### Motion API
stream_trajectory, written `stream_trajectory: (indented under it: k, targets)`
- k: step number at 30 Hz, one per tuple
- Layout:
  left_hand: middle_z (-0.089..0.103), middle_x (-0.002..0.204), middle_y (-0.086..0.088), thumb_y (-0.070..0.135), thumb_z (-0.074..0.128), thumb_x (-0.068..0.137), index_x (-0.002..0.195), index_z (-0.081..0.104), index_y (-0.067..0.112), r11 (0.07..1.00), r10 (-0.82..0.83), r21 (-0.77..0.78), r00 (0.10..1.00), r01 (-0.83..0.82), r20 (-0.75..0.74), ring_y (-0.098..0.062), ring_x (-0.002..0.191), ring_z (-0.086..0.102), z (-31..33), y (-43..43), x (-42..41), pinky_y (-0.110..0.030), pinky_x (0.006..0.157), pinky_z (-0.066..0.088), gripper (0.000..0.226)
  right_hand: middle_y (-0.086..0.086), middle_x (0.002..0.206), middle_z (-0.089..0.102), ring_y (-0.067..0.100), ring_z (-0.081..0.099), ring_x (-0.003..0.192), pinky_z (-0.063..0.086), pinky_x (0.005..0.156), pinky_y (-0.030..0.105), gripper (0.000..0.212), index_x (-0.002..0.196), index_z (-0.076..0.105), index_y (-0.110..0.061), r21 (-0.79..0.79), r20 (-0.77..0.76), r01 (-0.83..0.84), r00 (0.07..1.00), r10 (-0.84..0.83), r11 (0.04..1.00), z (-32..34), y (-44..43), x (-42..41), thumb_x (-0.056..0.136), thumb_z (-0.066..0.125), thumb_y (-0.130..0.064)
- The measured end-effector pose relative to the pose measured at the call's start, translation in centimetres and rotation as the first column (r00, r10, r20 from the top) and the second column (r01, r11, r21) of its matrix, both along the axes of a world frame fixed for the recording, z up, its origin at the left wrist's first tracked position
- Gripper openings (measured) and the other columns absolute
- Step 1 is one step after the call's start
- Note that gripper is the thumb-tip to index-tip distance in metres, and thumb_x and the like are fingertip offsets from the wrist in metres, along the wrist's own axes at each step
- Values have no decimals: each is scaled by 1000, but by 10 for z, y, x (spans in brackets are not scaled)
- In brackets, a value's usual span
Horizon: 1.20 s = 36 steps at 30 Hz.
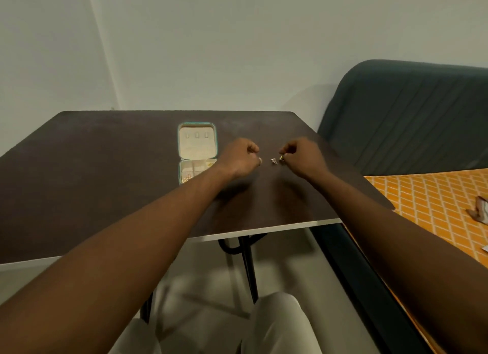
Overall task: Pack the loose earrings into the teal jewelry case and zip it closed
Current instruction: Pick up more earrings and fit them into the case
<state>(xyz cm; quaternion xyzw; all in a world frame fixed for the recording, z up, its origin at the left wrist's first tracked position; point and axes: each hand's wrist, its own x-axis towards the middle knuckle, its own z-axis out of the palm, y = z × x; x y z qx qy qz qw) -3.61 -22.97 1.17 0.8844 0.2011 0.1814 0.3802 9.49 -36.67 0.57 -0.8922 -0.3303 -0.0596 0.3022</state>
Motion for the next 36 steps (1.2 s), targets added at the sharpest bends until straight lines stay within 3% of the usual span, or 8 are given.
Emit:
stream_trajectory:
  k: [3, 6, 10, 14, 18, 22, 28, 36]
  targets:
    - [69, 123, -6, 18, 69, 91, 124, 68, 11, 1000, -15, 16, 997, 16, -80, -21, 114, 63, -15, -6, 15, -23, 91, 42, 34, 1, 106, 73, 14, 66, 91, 54, 80, 31, 21, 104, 75, -18, -68, -23, -48, 999, 47, 996, -14, -6, 8, 90, 63, -9]
    - [68, 123, -11, 14, 64, 90, 115, 68, 13, 999, -20, 39, 993, 24, -119, -26, 114, 62, -27, -10, 27, -29, 94, 46, 25, 2, 109, 73, 17, 65, 93, 48, 80, 27, 25, 114, 74, -16, -96, 65, -91, 993, 97, 991, -25, -2, 11, 91, 65, -19]
    - [67, 125, -14, 22, 57, 81, 123, 69, 8, 997, -22, 72, 989, 33, -146, -31, 115, 61, -34, -11, 42, -43, 104, 49, 45, 6, 105, 74, 19, 67, 92, 49, 79, 27, 27, 116, 73, -12, -99, 134, -87, 986, 100, 991, -33, 12, 13, 95, 61, -22]
    - [70, 106, -7, 33, 45, 66, 98, 76, 19, 997, -10, 78, 992, 20, -127, -26, 97, 65, -51, 2, 56, -48, 92, 55, 47, 7, 100, 74, 20, 66, 88, 55, 80, 33, 23, 106, 76, -12, -121, 182, -76, 979, 97, 990, -37, 23, 15, 95, 56, -17]
    - [66, 122, -8, 31, 46, 66, 109, 75, 20, 1000, -1, 20, 992, 3, -130, -26, 110, 61, -52, 2, 55, -46, 98, 53, 53, 6, 83, 69, 20, 63, 76, 55, 68, 34, 18, 91, 75, -12, -187, 256, -74, 959, 121, 980, -37, 27, 16, 91, 57, -16]
    - [65, 124, -8, 25, 52, 72, 108, 74, 19, 1000, 5, -24, 992, -8, -127, -26, 113, 60, -42, -4, 46, -46, 99, 52, 43, 8, 84, 63, 26, 58, 83, 51, 64, 38, 13, 82, 66, -9, -291, 354, -75, 918, 180, 954, -36, 27, 12, 86, 56, -17]
    - [64, 130, -10, 11, 57, 88, 123, 70, 11, 999, -17, -29, 995, 15, -103, -26, 117, 60, -36, -5, 42, -42, 102, 50, 38, 8, 81, 58, 28, 57, 80, 38, 57, 32, 15, 80, 61, -7, -297, 365, -102, 907, 211, 950, -34, 24, 12, 84, 54, -19]
    - [65, 125, -8, 29, 52, 78, 111, 75, 23, 998, -24, -61, 990, 16, -139, -28, 114, 60, -43, -3, 49, -49, 97, 53, 41, 1, 73, 64, 19, 60, 68, 56, 63, 40, 15, 76, 65, -19, -178, 235, -121, 958, 162, 977, -31, 17, 8, 84, 57, -29]
